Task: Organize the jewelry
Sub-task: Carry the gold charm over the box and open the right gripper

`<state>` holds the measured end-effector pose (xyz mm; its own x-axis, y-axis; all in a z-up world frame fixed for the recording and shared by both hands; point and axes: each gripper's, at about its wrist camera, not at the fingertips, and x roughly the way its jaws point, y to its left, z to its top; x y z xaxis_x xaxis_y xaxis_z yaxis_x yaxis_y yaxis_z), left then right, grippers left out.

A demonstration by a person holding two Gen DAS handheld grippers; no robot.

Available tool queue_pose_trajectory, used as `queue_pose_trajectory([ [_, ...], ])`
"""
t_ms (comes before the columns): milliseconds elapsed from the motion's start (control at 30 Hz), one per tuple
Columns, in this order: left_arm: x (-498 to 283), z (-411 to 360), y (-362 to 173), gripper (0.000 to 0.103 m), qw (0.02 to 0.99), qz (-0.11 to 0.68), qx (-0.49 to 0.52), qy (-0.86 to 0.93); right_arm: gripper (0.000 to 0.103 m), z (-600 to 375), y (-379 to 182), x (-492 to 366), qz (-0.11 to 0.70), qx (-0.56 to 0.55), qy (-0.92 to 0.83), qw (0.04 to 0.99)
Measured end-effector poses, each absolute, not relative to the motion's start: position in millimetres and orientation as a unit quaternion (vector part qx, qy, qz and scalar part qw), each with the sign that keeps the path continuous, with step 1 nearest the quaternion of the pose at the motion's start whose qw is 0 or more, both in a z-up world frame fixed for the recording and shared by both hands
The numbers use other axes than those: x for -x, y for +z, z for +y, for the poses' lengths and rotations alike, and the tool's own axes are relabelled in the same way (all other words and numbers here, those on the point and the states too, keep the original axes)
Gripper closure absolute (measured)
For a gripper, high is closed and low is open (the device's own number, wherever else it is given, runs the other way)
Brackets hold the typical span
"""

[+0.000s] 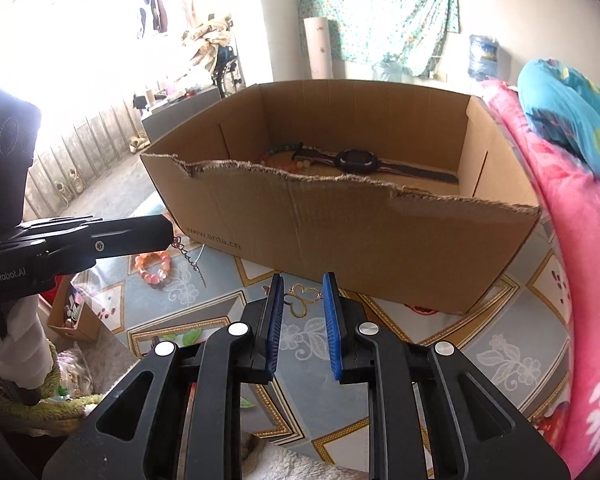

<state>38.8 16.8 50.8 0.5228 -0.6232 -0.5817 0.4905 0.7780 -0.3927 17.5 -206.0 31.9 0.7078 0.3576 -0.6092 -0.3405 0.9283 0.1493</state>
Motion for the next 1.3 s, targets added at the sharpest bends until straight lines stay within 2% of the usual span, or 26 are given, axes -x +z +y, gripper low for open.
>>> queue_pose_trajectory([
  [333, -42.9, 9.6, 109.0, 0.103, 0.862, 0.319, 0.112, -0.378, 0.085, -236.1, 83.4, -4.0, 0.268, -0.036, 0.205, 0.941],
  [567, -67.4, -1.6, 143.4, 0.103, 0.871, 0.285, 0.094, -0.389, 0.085, -253.0, 111.2, -36.8, 0.250, -0.041, 0.221, 0.942],
  [700, -97.0, -19.1, 140.6, 0.103, 0.871, 0.299, 0.085, -0.379, 0.085, -260.6, 115.4, -75.6, 0.282, -0.043, 0.238, 0.928],
  [1000, -165.5, -67.6, 75.2, 0.103, 0.826, 0.438, 0.076, -0.347, 0.085, -262.6, 100.1, -169.0, 0.397, -0.049, 0.264, 0.877],
  [1300, -186.9, -104.0, 51.4, 0.102, 0.810, 0.485, 0.053, -0.326, 0.085, -235.1, 83.4, -214.3, 0.470, 0.000, 0.276, 0.839],
])
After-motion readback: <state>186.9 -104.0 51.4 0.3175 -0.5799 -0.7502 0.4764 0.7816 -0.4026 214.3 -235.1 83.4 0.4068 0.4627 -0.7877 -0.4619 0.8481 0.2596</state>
